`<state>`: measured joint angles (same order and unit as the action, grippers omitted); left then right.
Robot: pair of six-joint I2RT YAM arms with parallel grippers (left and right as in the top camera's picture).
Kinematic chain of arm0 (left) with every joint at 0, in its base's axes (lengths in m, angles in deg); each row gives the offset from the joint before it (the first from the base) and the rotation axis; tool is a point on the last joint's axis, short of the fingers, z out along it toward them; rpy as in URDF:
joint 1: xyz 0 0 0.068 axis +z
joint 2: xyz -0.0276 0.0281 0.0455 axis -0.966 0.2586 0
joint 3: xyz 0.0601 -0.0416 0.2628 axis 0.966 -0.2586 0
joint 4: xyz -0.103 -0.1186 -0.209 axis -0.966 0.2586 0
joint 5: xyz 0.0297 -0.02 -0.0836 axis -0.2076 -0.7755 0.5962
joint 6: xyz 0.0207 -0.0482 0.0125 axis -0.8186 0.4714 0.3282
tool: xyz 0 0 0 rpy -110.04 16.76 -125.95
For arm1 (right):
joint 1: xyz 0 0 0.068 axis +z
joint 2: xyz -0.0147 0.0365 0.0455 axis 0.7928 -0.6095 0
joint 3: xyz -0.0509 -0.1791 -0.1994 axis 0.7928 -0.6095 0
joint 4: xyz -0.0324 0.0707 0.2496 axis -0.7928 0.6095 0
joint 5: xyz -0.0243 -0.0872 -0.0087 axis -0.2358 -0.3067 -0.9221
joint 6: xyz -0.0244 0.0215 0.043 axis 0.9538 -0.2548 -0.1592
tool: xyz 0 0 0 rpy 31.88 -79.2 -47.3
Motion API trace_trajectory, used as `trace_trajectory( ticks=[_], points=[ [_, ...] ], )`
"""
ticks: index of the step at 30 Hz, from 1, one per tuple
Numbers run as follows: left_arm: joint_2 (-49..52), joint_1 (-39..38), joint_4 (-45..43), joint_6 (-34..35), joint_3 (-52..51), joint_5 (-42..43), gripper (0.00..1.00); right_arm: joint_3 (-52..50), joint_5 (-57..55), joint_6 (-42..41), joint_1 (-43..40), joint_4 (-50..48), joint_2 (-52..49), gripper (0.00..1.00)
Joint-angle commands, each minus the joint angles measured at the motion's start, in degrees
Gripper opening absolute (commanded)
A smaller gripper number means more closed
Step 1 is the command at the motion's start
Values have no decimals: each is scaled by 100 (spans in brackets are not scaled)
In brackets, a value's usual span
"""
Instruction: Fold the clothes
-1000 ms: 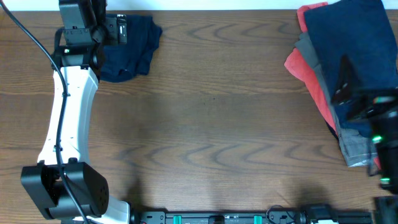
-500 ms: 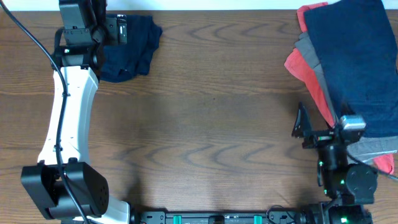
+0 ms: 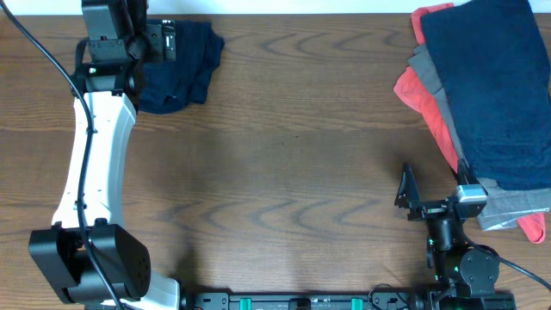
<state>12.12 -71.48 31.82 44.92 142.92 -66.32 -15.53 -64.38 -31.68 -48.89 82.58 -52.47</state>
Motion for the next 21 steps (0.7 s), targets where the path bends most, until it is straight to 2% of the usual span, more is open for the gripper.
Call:
trace_trajectory(
  ticks=[1, 8, 21],
  points=[
    [35, -9, 0, 28, 37, -66, 98, -63, 20, -72, -59, -7, 94, 99],
    [35, -9, 0, 28, 37, -66, 98, -310, 20, -72, -48, 4, 144, 99],
    [35, -9, 0, 28, 37, -66, 98, -306, -44, 76, -48, 1104, 308, 99]
  ],
)
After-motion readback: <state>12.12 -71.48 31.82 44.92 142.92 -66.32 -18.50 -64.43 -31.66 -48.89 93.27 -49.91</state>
